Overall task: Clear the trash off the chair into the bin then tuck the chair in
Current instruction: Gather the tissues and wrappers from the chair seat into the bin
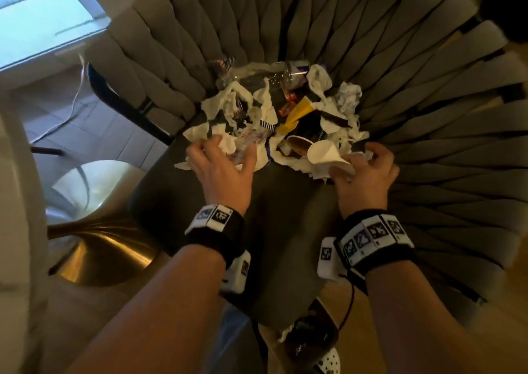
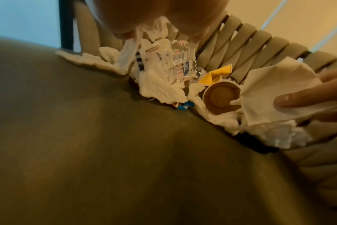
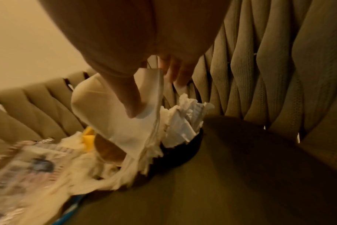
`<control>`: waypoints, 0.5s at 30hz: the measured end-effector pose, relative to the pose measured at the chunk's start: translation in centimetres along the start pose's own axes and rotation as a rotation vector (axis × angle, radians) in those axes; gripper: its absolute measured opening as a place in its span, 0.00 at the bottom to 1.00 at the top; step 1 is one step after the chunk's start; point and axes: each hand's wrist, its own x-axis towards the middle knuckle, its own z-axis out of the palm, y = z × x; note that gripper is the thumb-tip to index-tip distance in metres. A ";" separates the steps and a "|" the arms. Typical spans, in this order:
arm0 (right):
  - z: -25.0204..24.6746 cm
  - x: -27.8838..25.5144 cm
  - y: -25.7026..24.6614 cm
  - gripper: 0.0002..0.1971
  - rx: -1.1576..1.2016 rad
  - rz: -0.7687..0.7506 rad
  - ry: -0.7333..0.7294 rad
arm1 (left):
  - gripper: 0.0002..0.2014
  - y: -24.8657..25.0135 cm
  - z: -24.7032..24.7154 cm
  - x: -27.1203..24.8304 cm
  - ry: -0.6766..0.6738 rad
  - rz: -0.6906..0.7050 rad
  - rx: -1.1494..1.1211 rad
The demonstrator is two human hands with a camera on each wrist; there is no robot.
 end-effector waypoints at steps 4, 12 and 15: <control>2.1 2.8 0.0 0.14 -0.060 0.141 -0.304 | 0.42 -0.7 1.7 3.1 -0.208 0.061 0.385; 3.5 -0.5 0.2 0.23 -0.032 0.172 -0.399 | 0.20 -3.0 0.9 1.4 -0.300 0.124 0.225; 3.7 -2.3 0.5 0.24 -0.048 0.213 -0.441 | 0.24 -3.5 0.2 -0.3 -0.331 0.052 0.174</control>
